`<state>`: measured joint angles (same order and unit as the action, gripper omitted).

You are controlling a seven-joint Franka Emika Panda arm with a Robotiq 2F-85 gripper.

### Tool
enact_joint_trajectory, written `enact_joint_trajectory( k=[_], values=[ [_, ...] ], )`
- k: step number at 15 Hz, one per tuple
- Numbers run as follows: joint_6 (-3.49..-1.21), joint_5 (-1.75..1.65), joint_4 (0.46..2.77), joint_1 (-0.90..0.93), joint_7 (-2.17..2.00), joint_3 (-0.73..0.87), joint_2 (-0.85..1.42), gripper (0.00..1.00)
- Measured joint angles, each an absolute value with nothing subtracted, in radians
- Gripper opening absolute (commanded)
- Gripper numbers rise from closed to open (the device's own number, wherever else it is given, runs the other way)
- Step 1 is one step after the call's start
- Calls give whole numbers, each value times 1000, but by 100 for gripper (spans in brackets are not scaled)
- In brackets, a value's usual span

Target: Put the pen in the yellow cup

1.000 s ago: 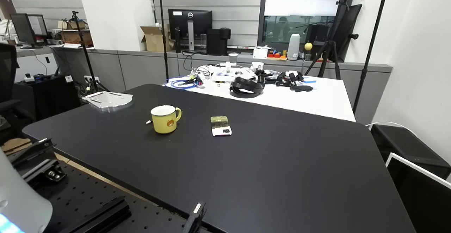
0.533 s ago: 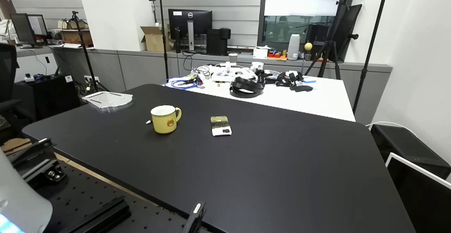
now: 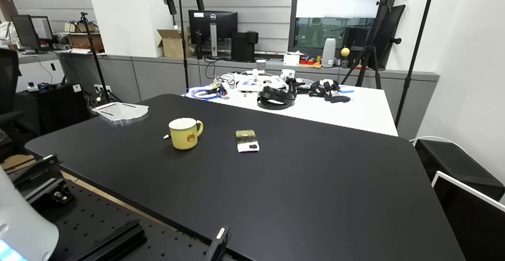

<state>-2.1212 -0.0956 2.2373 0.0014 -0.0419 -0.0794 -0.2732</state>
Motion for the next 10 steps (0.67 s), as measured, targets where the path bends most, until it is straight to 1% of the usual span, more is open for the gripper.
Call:
enact_joint_trajectory(
  k=[7,10],
  values=[
    [-2183,-91,2100,59,-288,-141,-29,100],
    [-2250,-53,2081,95,-342,-149,56,100]
  ],
)
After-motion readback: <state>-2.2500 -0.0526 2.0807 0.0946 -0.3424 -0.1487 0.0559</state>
